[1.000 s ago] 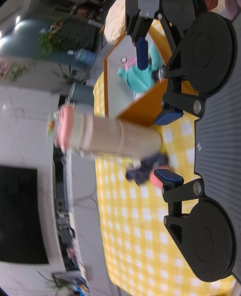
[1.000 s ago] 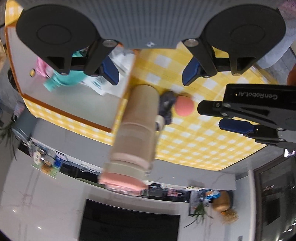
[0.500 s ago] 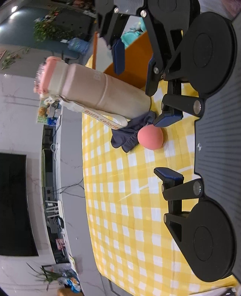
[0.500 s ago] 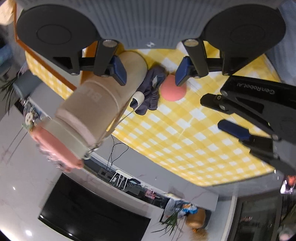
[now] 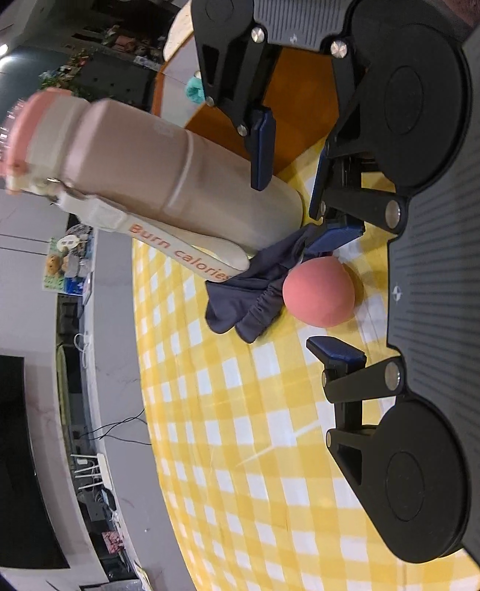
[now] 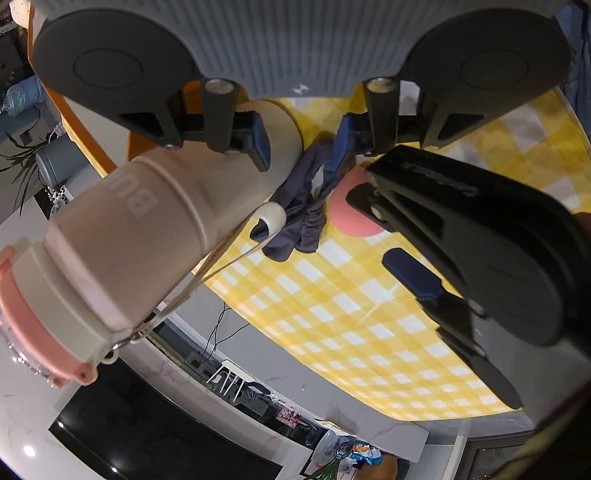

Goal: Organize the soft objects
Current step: 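Grasp the pink foam ball with the left tool while the right tool grasps the navy cloth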

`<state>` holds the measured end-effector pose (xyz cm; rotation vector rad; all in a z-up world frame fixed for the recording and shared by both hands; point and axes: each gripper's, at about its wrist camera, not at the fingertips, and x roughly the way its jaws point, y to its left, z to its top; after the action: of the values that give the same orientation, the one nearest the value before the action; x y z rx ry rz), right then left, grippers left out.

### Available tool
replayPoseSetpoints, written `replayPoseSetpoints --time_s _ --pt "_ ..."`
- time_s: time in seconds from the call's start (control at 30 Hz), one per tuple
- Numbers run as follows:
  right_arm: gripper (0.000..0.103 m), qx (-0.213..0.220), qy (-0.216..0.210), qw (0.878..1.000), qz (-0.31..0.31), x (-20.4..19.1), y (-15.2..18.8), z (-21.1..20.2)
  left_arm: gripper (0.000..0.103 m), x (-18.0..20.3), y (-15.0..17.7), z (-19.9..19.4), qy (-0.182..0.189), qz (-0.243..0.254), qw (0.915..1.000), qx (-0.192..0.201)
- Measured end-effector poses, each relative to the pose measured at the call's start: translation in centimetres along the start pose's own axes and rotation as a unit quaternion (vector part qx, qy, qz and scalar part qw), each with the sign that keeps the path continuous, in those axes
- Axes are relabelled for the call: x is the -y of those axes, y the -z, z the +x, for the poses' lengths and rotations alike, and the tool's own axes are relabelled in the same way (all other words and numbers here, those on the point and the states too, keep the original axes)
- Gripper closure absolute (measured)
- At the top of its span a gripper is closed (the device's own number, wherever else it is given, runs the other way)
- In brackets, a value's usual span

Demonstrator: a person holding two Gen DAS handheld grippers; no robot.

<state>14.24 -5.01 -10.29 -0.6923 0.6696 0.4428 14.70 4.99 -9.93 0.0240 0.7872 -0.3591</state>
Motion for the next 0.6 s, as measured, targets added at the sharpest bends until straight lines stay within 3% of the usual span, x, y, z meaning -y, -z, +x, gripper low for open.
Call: replayPoseSetpoints --time_s 0.27,0.33,0.43,0.6 --pt "0.068 -0.002 -0.006 1.000 -0.004 -0.1 0.4 0.8 0.041 -0.4 -0.6 2.1 0.007 -0.017 0.9997 -0.015" --pt "0.068 -0.003 -0.005 1.000 -0.011 -0.3 0.4 1.0 0.051 -0.5 -0.6 2.4 0.008 -0.023 0.9995 -0.020" --pt "0.068 0.000 -0.001 1.000 -0.021 -0.5 0.2 1.0 0.055 -0.8 -0.5 2.5 0.022 -0.043 0.9986 -0.022" --pt "0.068 0.018 0.017 0.998 -0.059 -1.5 -0.6 0.7 0.057 -1.2 -0.3 1.3 0.004 -0.064 0.9979 -0.008"
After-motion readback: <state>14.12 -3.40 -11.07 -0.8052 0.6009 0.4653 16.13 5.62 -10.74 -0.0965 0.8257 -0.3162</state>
